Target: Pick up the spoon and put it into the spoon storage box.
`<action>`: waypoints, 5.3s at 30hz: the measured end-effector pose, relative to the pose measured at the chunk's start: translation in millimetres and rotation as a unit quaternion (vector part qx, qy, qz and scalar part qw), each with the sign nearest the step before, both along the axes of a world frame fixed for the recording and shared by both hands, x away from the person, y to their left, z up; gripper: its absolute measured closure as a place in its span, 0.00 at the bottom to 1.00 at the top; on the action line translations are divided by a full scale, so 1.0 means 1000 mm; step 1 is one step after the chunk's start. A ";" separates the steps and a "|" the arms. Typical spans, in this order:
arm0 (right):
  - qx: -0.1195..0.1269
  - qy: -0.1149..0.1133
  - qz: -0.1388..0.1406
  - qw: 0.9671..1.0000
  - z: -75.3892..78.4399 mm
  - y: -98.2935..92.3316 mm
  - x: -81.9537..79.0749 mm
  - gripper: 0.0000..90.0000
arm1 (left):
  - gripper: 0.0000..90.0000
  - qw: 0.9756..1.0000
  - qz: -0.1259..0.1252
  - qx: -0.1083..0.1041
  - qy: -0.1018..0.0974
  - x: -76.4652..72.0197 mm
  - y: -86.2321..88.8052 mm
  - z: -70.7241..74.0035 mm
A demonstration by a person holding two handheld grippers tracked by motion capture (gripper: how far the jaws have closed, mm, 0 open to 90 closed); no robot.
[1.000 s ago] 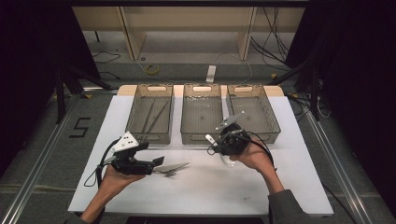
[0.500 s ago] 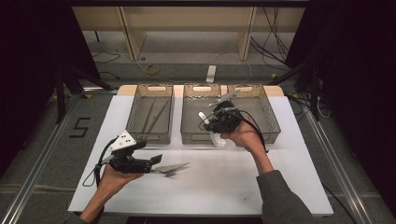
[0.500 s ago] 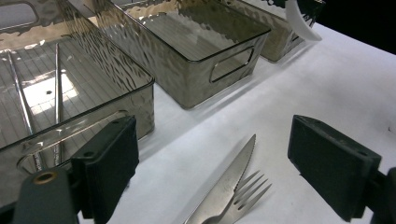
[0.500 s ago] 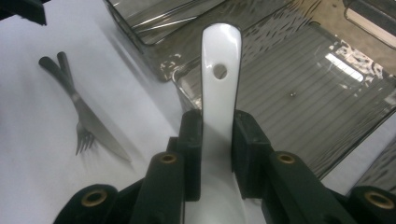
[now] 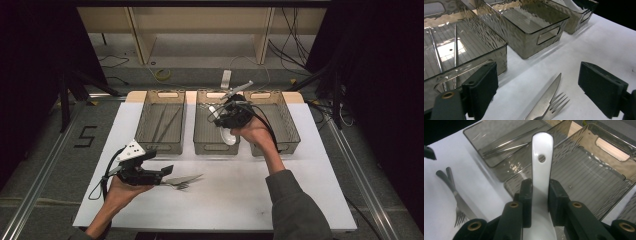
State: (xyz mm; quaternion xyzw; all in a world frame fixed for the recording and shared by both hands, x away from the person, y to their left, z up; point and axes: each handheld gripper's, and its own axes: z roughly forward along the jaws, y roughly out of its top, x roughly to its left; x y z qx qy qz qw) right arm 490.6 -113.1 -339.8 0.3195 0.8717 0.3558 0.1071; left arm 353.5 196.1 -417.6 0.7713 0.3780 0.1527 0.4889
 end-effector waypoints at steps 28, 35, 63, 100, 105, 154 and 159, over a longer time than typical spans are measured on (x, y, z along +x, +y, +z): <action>-0.001 -0.011 -0.091 0.996 -0.025 0.005 0.046 0.84 | 0.17 1.000 -0.001 0.004 -0.001 -0.001 -0.001 -0.001; -0.011 -0.010 -0.098 0.995 -0.034 0.011 0.049 0.84 | 0.17 1.000 -0.001 0.003 0.000 -0.001 -0.001 0.000; -0.009 0.021 -0.110 0.994 -0.064 0.017 0.050 0.84 | 0.17 1.000 -0.002 0.012 -0.002 -0.001 -0.002 -0.001; 0.034 0.008 -0.082 0.996 -0.049 -0.018 0.010 0.41 | 0.17 0.998 0.015 0.042 0.050 0.008 -0.002 -0.009; 0.053 -0.001 -0.072 0.996 -0.045 -0.033 -0.014 0.38 | 0.17 0.996 0.026 0.052 0.066 0.012 0.000 -0.011; 0.121 -0.017 -0.034 0.992 -0.088 -0.079 -0.140 0.31 | 0.30 0.955 0.014 0.215 0.204 0.025 0.009 -0.023; 0.119 -0.018 -0.033 0.992 -0.089 -0.080 -0.144 0.31 | 0.35 0.950 0.014 0.229 0.212 0.025 0.009 -0.028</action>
